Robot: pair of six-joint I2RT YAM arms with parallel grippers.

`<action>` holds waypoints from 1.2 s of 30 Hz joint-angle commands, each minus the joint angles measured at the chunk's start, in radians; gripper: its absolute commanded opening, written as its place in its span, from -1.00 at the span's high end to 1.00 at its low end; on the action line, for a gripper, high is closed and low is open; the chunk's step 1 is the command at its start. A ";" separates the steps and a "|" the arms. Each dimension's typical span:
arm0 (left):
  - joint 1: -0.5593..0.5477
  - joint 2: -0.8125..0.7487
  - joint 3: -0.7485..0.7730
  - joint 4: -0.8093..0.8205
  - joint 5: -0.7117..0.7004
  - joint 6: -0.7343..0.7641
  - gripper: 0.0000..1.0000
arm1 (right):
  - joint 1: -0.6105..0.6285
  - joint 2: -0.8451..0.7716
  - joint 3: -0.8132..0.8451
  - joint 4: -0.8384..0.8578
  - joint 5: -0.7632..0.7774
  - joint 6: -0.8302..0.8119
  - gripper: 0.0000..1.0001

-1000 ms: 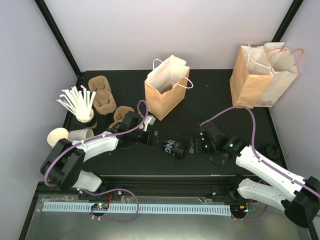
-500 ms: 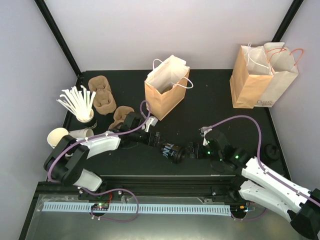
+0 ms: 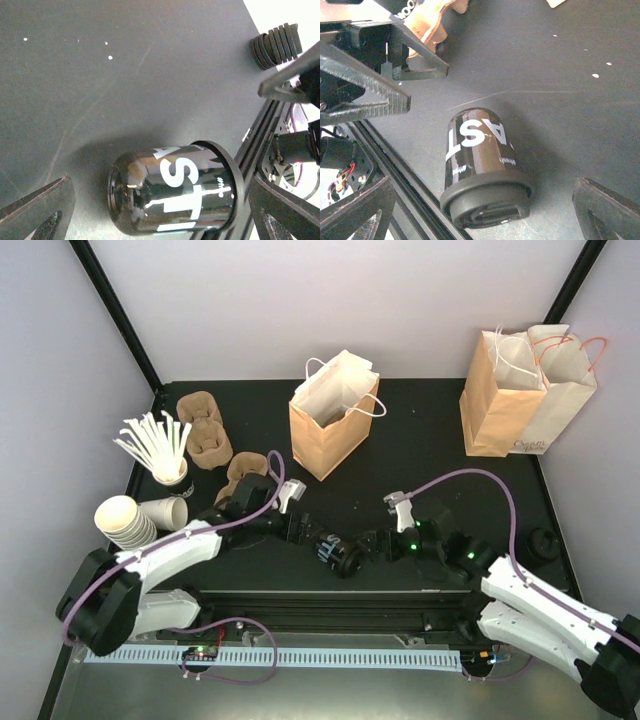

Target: Pack the takeout coffee

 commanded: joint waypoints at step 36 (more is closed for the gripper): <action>-0.126 -0.260 -0.171 -0.106 -0.085 -0.198 -0.94 | 0.228 0.344 0.172 0.004 0.185 -0.201 -1.00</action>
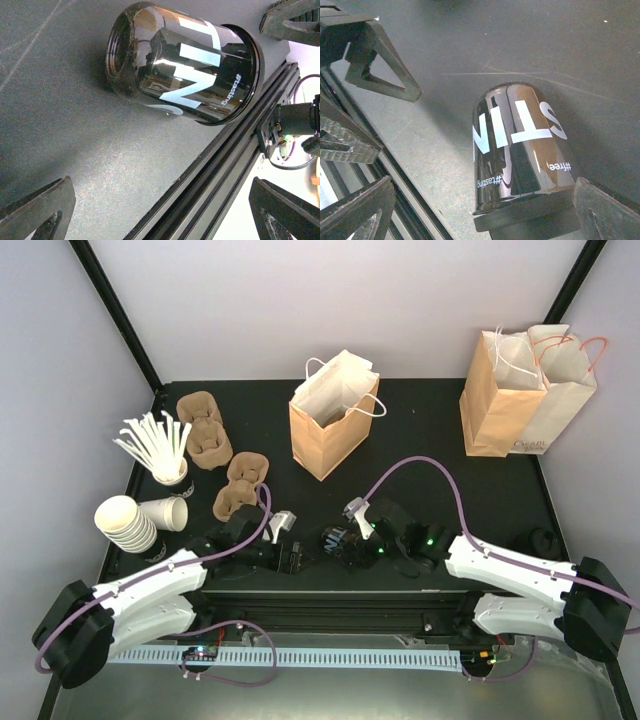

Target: Pack the takeout coffee

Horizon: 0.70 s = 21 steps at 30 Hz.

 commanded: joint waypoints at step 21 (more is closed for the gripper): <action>-0.007 0.113 0.088 0.013 -0.024 0.084 -0.95 | 0.006 0.144 0.040 -0.025 0.076 -0.035 -0.99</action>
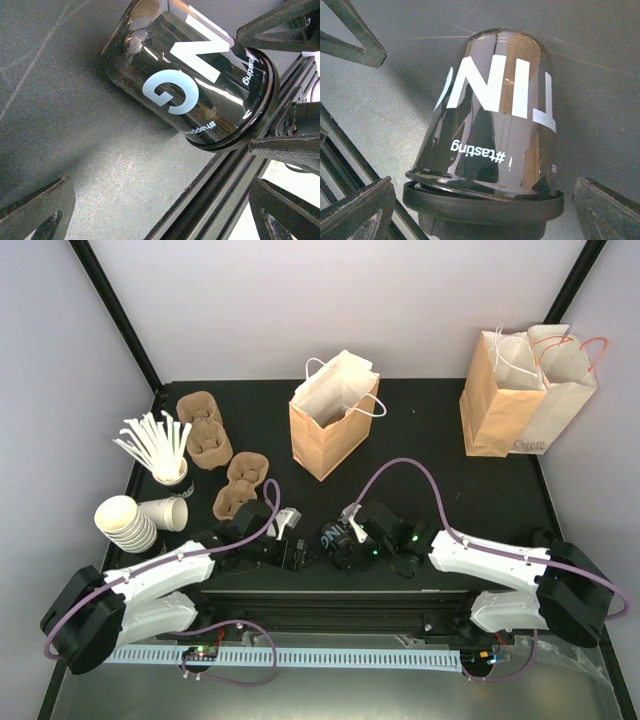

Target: Pack the takeout coffee

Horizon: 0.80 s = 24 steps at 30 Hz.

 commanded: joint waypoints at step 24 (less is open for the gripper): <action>-0.006 0.030 0.111 -0.051 -0.045 0.056 -0.94 | 0.025 0.036 0.115 -0.132 0.098 0.027 -0.34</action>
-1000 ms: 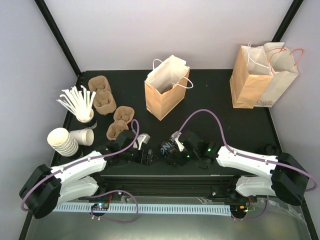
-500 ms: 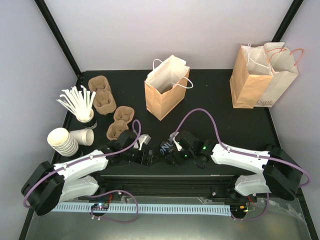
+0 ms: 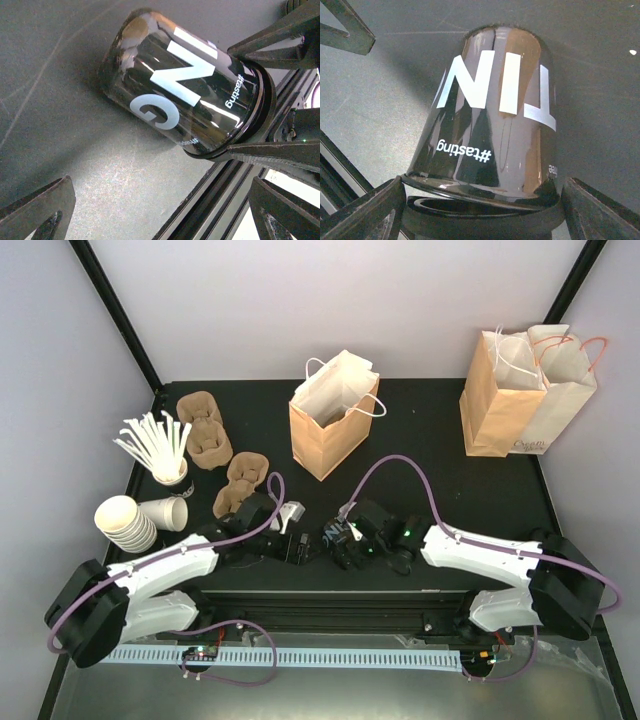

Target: Pack the takeout coffee

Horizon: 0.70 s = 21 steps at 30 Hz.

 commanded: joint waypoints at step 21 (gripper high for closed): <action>-0.004 -0.025 0.135 -0.078 -0.129 0.043 -0.96 | -0.087 0.101 0.497 -0.676 -0.126 0.040 -0.17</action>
